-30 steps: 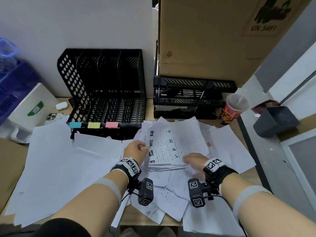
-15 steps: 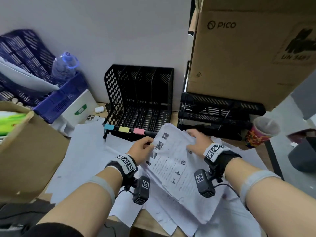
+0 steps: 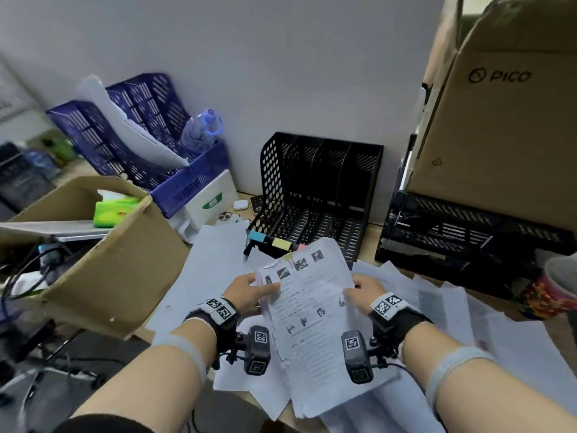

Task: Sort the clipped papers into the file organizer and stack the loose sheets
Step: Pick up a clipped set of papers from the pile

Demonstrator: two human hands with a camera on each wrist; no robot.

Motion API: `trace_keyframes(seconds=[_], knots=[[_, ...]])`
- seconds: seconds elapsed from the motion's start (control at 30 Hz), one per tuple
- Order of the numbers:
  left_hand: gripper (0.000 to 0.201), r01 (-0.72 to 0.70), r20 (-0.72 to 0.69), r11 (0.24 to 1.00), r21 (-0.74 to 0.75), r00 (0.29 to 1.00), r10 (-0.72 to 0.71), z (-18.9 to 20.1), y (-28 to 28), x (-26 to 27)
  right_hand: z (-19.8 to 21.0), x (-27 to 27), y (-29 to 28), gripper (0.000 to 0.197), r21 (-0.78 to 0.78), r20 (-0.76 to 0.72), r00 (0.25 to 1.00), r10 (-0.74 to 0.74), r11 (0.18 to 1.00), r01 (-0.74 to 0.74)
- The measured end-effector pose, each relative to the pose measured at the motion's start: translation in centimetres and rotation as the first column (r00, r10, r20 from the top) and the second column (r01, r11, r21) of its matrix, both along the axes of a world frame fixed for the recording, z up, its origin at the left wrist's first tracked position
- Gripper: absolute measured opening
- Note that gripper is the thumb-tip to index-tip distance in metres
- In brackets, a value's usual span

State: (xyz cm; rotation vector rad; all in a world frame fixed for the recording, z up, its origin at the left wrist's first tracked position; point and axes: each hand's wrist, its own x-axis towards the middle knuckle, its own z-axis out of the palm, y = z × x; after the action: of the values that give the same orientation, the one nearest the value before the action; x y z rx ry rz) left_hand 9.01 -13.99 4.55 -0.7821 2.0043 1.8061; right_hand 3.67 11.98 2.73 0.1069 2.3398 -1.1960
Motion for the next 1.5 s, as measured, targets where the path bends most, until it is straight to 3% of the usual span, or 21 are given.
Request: trace_keyframes(seconds=[0.27,0.37,0.43,0.53,0.63,0.77,0.87,0.97,1.1,1.2,1.27,1.4,1.5], knots=[[0.04,0.084,0.006,0.99,0.118,0.996,-0.085,0.2,-2.0,2.0,3.7,-1.8,-4.6,0.018,-0.186,-0.037,0.995,-0.091,0.979,0.083],[0.05,0.03,-0.085,0.995,-0.096,0.996,-0.039,1.3,-2.3,1.3,5.8,-2.9,-6.2,0.024,-0.214,-0.108,0.982,-0.152,0.969,0.127],[0.036,-0.116,-0.184,0.961,-0.25,0.98,0.07,3.0,-2.2,0.3,8.1,-3.7,-6.8,0.033,-0.196,-0.174,0.968,-0.182,0.97,0.147],[0.029,-0.299,-0.347,0.904,-0.305,0.919,0.187,6.1,-1.9,-1.8,11.9,-4.9,-7.2,0.036,-0.364,-0.08,0.974,-0.21,0.916,0.168],[0.03,-0.393,-0.462,0.847,-0.356,0.863,0.206,8.4,-1.4,-3.8,16.6,-5.2,-7.6,0.029,-0.52,0.043,0.993,-0.109,0.846,0.115],[0.02,-0.394,-0.563,0.849,-0.352,0.814,0.145,8.6,-0.6,-6.6,22.2,-6.1,-8.7,0.061,-0.504,0.03,1.0,0.003,0.863,0.012],[0.019,-0.334,-0.592,0.875,-0.349,0.803,0.07,8.1,0.1,-8.1,24.5,-7.6,-9.7,0.071,-0.443,0.018,0.999,0.028,0.896,-0.018],[0.041,-0.253,-0.591,0.878,-0.407,0.805,-0.042,7.2,0.6,-9.9,24.7,-10.0,-10.6,0.062,-0.322,0.02,0.999,-0.043,0.946,0.047],[0.068,-0.132,-0.606,0.927,-0.351,0.787,-0.117,4.4,0.1,-12.9,23.4,-12.8,-11.2,0.027,-0.169,-0.085,0.994,-0.073,0.984,0.058],[0.059,-0.021,-0.545,0.941,-0.338,0.82,-0.178,3.1,0.1,-14.6,22.5,-13.8,-11.5,0.032,-0.095,-0.181,0.982,-0.056,0.995,0.039],[0.048,0.025,-0.491,0.914,-0.405,0.837,-0.241,2.3,-0.1,-15.8,21.6,-14.5,-11.9,0.034,-0.059,-0.226,0.972,-0.057,0.997,0.045],[0.043,0.015,-0.384,0.862,-0.507,0.891,-0.241,1.6,-0.9,-17.5,18.9,-15.6,-12.6,0.049,-0.102,-0.25,0.961,-0.118,0.99,0.095],[0.04,0.09,-0.318,0.851,-0.518,0.903,-0.289,1.5,-1.5,-18.2,16.9,-16.3,-13.0,0.049,-0.117,-0.233,0.964,-0.128,0.988,0.102]])
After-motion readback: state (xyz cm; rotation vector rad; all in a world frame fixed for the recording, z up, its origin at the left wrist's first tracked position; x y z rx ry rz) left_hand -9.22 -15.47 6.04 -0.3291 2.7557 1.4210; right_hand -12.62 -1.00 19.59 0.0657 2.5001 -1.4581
